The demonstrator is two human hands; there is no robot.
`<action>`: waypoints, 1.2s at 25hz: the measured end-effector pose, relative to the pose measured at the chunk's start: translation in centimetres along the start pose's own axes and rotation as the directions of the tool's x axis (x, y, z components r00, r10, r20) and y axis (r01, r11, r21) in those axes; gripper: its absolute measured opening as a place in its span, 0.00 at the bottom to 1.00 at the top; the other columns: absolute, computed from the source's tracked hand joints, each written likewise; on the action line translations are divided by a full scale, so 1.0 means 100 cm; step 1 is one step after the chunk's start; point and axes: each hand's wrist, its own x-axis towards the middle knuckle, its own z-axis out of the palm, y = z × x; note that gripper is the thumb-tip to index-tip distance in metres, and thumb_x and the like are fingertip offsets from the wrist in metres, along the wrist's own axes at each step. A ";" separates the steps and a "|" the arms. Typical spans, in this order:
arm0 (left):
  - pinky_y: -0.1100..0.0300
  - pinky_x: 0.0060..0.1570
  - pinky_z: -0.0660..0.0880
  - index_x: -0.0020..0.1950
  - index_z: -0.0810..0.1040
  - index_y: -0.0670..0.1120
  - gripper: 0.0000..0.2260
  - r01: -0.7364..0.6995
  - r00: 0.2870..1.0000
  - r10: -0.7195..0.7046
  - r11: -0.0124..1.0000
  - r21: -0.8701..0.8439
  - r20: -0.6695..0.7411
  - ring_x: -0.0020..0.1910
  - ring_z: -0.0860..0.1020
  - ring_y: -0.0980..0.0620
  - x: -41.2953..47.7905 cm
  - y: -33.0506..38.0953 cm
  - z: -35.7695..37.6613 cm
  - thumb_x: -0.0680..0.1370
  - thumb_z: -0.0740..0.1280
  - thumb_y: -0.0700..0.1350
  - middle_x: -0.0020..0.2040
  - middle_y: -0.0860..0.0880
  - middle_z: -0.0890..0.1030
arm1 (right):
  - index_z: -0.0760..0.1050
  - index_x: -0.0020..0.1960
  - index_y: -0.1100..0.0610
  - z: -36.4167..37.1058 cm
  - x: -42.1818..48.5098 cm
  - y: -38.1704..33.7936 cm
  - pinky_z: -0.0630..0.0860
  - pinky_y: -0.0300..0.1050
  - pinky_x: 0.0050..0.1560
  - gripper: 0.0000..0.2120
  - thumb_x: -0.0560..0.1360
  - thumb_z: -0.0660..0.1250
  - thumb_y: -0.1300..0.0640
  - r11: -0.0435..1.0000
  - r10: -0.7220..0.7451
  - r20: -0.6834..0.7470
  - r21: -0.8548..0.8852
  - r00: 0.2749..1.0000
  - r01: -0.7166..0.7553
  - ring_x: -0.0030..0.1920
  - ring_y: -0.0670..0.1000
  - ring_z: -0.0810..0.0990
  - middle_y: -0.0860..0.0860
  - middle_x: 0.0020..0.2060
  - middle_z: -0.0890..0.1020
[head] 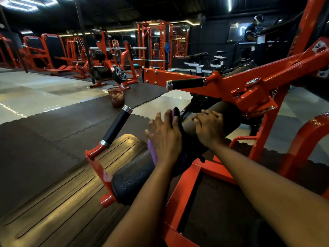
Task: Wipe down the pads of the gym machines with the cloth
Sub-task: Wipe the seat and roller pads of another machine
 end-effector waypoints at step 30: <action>0.49 0.58 0.65 0.62 0.75 0.47 0.19 0.181 0.979 -0.152 0.956 0.229 -0.137 0.58 0.71 0.45 -0.084 -0.141 -0.056 0.79 0.53 0.55 0.58 0.44 0.76 | 0.82 0.56 0.52 0.003 -0.005 -0.001 0.61 0.52 0.70 0.20 0.80 0.51 0.50 0.999 0.052 0.004 -0.012 0.999 -0.052 0.67 0.52 0.75 0.51 0.58 0.83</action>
